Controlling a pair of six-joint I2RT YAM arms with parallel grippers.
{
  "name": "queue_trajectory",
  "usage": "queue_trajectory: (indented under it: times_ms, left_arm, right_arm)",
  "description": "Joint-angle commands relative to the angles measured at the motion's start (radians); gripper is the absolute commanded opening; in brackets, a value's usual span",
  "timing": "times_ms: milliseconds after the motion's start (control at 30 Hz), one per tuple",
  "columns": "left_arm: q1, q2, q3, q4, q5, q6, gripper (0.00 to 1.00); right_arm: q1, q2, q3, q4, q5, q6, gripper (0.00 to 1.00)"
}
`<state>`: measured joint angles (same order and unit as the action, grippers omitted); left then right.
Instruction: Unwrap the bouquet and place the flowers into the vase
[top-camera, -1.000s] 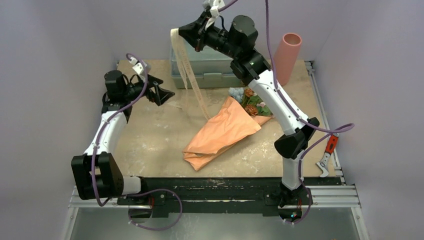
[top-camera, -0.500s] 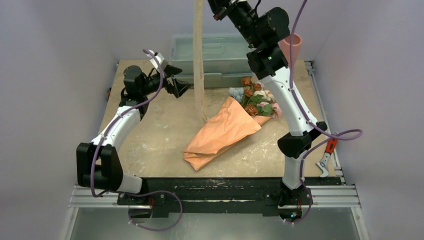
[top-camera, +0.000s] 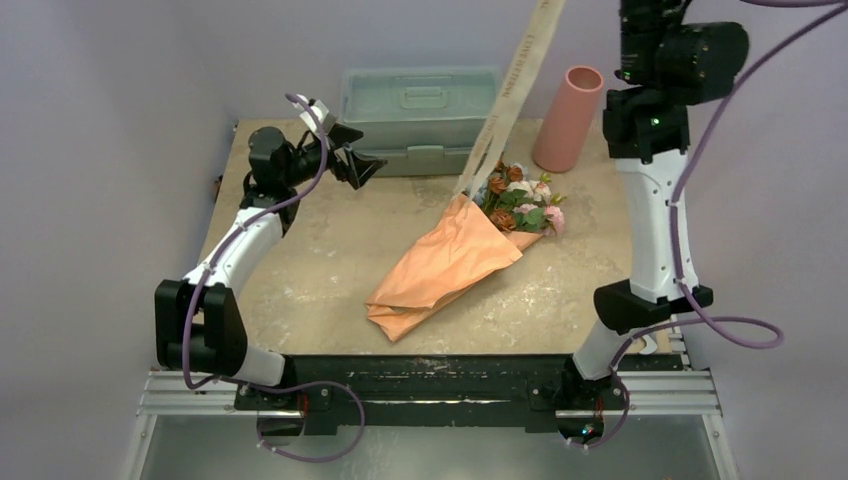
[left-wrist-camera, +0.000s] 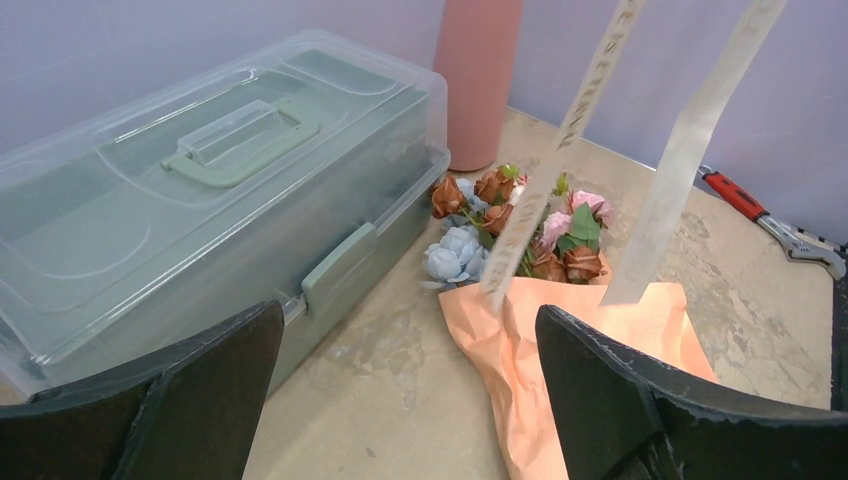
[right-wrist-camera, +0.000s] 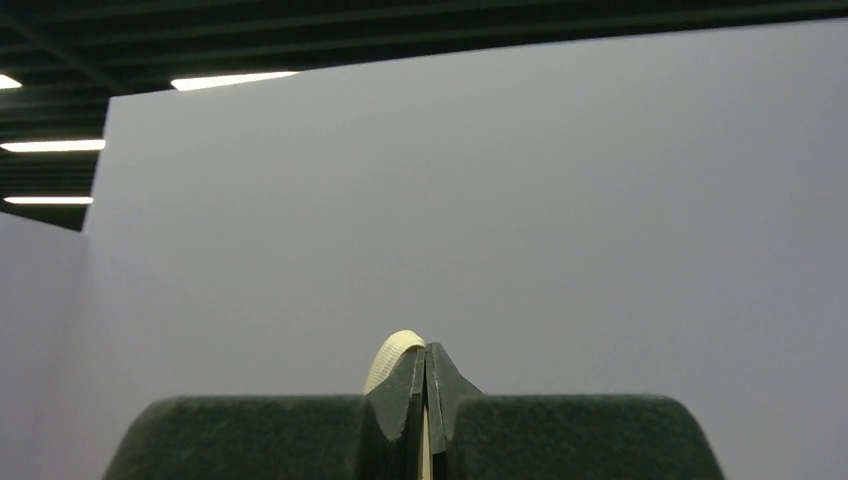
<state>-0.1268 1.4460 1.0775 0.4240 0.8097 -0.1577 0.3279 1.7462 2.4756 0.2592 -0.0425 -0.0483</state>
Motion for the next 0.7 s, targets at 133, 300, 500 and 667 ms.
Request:
queue_trajectory:
  times_ms: [133,300,500,667]
  left_arm:
    - [-0.029,0.022,0.063,-0.009,-0.006,0.029,0.98]
    - [-0.046,0.043,0.085,-0.013,-0.010,0.029,0.98]
    - [-0.062,0.054,0.098,-0.029,-0.020,0.045,0.98]
    - [-0.066,0.057,0.099,-0.038,-0.033,0.055,0.98]
  right_arm:
    - [-0.102,-0.098,0.027,0.015,0.115,-0.240,0.00]
    - [-0.139,-0.095,0.028,0.005,0.195,-0.390,0.00]
    - [-0.218,-0.093,-0.046,-0.053,0.279,-0.414,0.00]
    - [-0.367,-0.118,-0.170,-0.115,0.311,-0.313,0.00]
